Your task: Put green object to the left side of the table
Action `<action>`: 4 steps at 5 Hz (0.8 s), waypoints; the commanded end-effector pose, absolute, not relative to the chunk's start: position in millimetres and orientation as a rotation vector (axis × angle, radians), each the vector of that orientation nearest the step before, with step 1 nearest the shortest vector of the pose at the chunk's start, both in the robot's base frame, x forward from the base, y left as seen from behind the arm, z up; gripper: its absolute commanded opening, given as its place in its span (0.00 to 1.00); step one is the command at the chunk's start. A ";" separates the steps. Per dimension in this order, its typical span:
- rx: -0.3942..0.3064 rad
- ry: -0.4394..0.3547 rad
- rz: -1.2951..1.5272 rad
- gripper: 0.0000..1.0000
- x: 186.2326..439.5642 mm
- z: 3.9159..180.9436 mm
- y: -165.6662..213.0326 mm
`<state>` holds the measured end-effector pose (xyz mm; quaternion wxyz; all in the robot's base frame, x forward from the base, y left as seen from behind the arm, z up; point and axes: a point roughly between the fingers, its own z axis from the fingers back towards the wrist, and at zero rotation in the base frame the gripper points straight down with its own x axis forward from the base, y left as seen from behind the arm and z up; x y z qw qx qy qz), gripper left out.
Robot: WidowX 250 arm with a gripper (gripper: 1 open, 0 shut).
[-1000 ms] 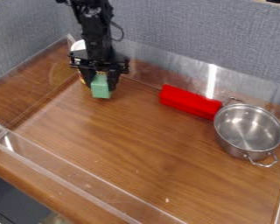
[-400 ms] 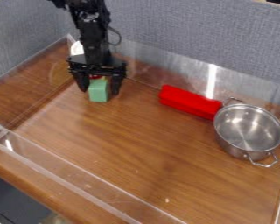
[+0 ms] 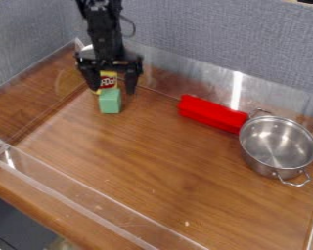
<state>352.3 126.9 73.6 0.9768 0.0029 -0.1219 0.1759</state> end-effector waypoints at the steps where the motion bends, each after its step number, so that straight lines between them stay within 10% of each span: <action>1: 0.010 -0.350 0.339 1.00 356.5 123.6 123.6; 4: 0.021 -0.360 0.296 1.00 346.6 134.0 109.4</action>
